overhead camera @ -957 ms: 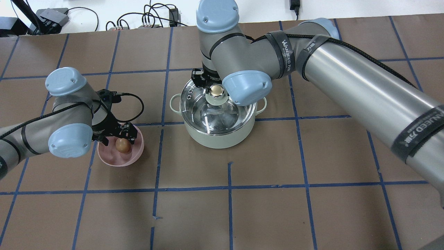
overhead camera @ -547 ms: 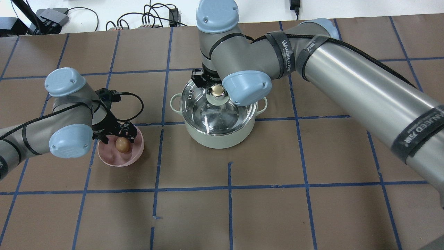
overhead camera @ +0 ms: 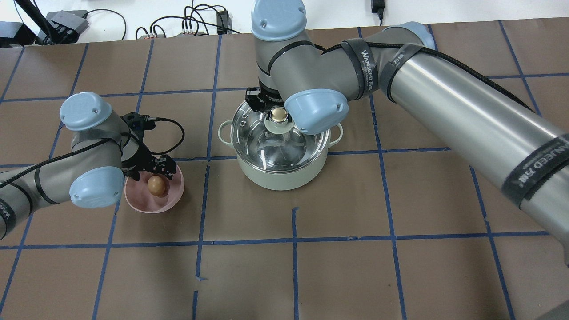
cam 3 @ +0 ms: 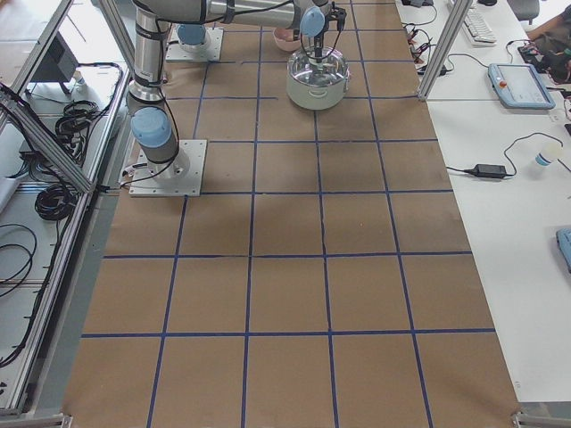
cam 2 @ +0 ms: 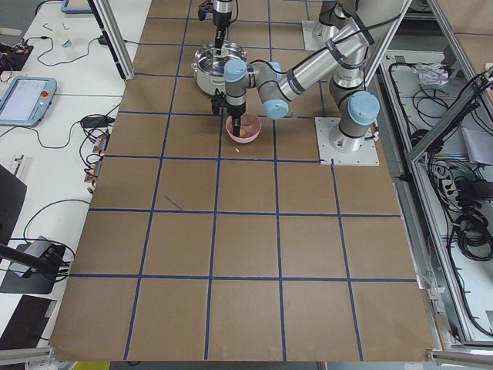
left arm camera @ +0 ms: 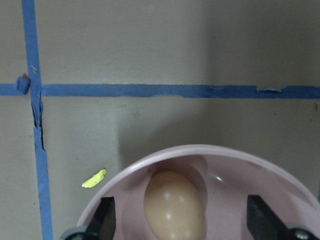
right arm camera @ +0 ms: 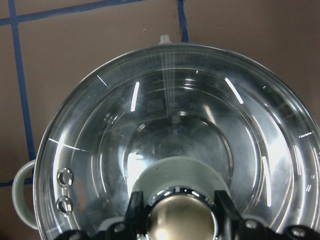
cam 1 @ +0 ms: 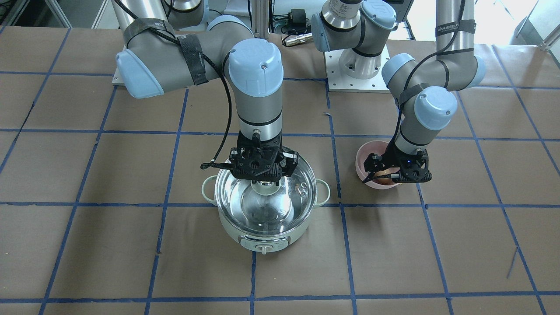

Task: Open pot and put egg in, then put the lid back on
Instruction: 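Close the left gripper on the egg while the right gripper grasps the lid knob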

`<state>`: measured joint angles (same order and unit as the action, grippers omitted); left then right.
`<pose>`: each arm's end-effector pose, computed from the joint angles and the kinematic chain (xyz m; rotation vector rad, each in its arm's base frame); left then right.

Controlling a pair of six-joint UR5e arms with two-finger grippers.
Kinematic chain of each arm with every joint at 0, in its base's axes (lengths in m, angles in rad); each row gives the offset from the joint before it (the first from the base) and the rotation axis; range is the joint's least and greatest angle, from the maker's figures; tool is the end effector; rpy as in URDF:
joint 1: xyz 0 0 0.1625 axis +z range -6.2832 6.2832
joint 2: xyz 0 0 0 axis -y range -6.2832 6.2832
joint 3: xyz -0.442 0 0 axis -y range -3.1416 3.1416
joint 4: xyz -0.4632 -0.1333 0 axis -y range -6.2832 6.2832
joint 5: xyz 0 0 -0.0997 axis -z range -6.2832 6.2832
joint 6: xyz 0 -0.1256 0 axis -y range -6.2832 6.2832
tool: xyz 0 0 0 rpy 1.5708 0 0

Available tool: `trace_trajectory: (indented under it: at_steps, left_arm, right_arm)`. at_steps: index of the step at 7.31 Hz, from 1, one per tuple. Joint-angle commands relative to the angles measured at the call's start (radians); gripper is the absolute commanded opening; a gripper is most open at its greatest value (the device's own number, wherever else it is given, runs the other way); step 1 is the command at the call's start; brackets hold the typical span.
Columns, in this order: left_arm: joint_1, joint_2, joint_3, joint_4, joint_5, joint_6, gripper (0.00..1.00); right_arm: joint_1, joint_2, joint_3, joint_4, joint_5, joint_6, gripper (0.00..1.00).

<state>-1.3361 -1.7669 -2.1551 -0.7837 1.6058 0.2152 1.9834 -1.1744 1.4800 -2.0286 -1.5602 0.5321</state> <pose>-0.0054 -0.5317 0.1453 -0.0305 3.1058 0.0020 0.4161 -0.6147 0.3218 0.1813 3.0511 -0.2002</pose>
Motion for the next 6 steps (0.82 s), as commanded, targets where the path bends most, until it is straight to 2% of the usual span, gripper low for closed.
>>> trace_trajectory:
  at_steps: [1,3,6]
  left_arm:
    - [-0.001,0.0,-0.019,0.021,0.0,0.001,0.93]
    - [-0.006,0.0,-0.019,0.021,-0.001,0.0,0.82]
    - [-0.006,-0.005,-0.028,0.02,-0.001,0.001,0.81]
  right_arm:
    - [-0.003,-0.004,-0.03,0.013,-0.001,-0.004,0.47]
    - [-0.021,-0.022,-0.046,0.053,-0.001,-0.015,0.47]
    - [-0.125,-0.112,-0.041,0.132,-0.003,-0.131,0.47]
